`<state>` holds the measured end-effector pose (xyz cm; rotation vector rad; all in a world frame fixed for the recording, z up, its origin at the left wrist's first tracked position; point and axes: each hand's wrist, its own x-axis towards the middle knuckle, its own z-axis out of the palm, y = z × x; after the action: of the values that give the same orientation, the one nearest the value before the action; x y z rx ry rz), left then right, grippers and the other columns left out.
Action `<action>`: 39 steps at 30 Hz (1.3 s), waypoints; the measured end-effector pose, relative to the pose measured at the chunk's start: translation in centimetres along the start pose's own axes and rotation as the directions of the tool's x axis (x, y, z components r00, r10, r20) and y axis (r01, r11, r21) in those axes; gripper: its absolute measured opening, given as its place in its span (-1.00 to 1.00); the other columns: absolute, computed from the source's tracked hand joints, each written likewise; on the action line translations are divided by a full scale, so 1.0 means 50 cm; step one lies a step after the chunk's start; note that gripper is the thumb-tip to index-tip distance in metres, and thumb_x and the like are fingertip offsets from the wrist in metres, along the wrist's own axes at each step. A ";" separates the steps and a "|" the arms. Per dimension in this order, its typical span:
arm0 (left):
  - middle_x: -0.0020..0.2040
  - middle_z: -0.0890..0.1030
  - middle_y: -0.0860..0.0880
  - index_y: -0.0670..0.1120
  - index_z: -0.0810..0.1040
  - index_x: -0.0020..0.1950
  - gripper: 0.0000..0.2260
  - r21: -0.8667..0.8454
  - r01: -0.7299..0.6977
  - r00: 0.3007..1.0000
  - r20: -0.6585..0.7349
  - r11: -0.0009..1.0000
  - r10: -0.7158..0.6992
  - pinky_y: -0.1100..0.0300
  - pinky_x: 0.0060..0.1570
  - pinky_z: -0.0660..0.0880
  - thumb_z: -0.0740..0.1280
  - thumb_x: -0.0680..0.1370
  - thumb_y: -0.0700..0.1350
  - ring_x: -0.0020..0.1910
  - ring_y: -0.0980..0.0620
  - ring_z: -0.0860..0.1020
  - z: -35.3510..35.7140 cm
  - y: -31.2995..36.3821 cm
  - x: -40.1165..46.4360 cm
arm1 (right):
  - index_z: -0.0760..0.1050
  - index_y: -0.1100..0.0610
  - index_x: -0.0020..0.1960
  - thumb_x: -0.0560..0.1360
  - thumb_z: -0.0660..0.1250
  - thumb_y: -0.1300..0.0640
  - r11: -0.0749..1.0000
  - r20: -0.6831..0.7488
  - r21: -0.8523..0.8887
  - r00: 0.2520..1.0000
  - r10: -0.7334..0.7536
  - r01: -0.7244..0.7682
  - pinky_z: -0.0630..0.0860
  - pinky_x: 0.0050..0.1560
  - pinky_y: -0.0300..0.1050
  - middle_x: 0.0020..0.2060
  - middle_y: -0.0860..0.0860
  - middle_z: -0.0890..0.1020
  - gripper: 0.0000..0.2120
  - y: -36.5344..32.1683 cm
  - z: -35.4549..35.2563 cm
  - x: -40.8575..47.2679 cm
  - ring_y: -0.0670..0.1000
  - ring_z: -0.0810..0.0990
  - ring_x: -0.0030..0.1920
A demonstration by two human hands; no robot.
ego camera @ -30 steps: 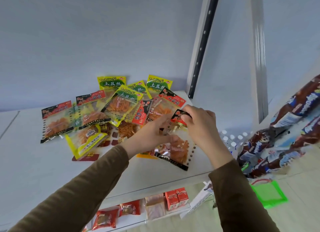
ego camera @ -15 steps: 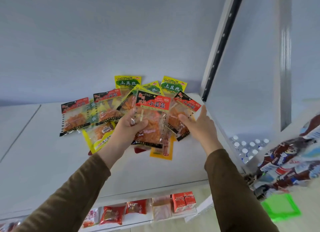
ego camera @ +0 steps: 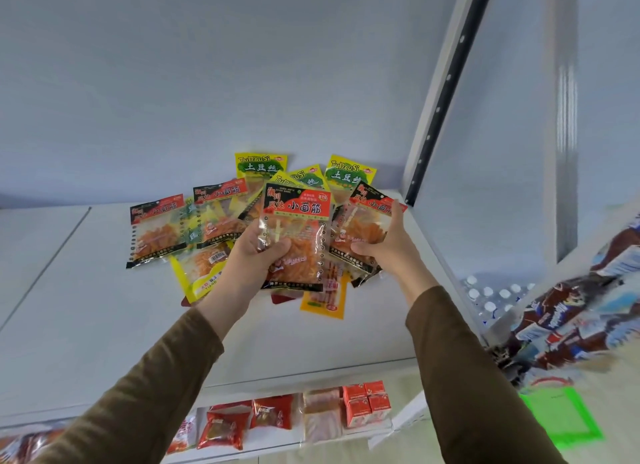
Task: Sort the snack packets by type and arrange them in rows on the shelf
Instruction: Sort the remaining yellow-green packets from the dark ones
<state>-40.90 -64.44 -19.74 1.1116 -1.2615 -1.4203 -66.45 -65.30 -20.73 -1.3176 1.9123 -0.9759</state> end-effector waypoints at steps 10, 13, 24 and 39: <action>0.11 0.73 0.01 0.06 0.49 0.37 -0.77 -0.052 0.082 0.987 -0.133 0.995 -0.088 0.04 0.03 0.62 0.23 0.72 -0.13 0.08 -0.03 0.71 -0.001 -0.005 0.002 | -0.08 -0.21 0.62 0.49 0.47 0.28 0.781 -0.356 0.492 0.908 -0.223 0.385 0.45 0.36 -0.16 0.53 -0.08 0.30 -0.01 -0.041 -0.059 -0.044 -0.18 0.42 0.42; 0.00 0.75 0.10 0.17 0.51 0.27 -0.83 -0.114 0.144 0.977 -0.144 0.983 -0.160 0.15 -0.12 0.63 0.21 0.73 -0.01 -0.08 0.13 0.72 0.004 0.003 -0.004 | 0.07 -0.22 0.60 0.45 0.47 0.38 0.595 -0.143 0.741 0.939 -0.312 0.311 0.46 0.37 0.26 0.44 0.04 0.47 -0.04 -0.071 -0.042 -0.067 0.09 0.52 0.39; 0.13 0.71 -0.12 0.05 0.40 0.36 -0.31 -0.289 0.103 0.992 -0.045 0.952 -0.121 0.09 -0.24 0.64 0.65 0.34 0.08 -0.01 -0.12 0.73 -0.003 0.002 -0.045 | -0.12 -0.51 0.51 0.57 0.34 0.25 0.762 0.189 0.642 0.944 -0.272 0.091 0.61 0.17 0.16 0.48 -0.37 0.24 -0.07 -0.105 0.158 -0.155 -0.03 0.48 0.42; 0.08 0.74 -0.09 0.04 0.45 0.37 -0.47 -0.316 -0.039 0.940 -0.333 0.948 -0.072 0.12 -0.37 0.61 0.55 0.46 -0.18 -0.09 -0.13 0.74 -0.130 -0.002 -0.095 | 0.12 -0.03 0.60 0.57 0.31 -0.20 0.951 -0.010 0.090 0.955 -0.295 0.295 0.42 0.41 0.07 0.46 -0.06 0.40 -0.30 -0.139 0.141 -0.093 -0.06 0.44 0.39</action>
<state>-33.66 -60.96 -20.05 1.0871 -0.7469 -1.3172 -55.85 -64.12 -18.35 -1.5794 1.6759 -1.1901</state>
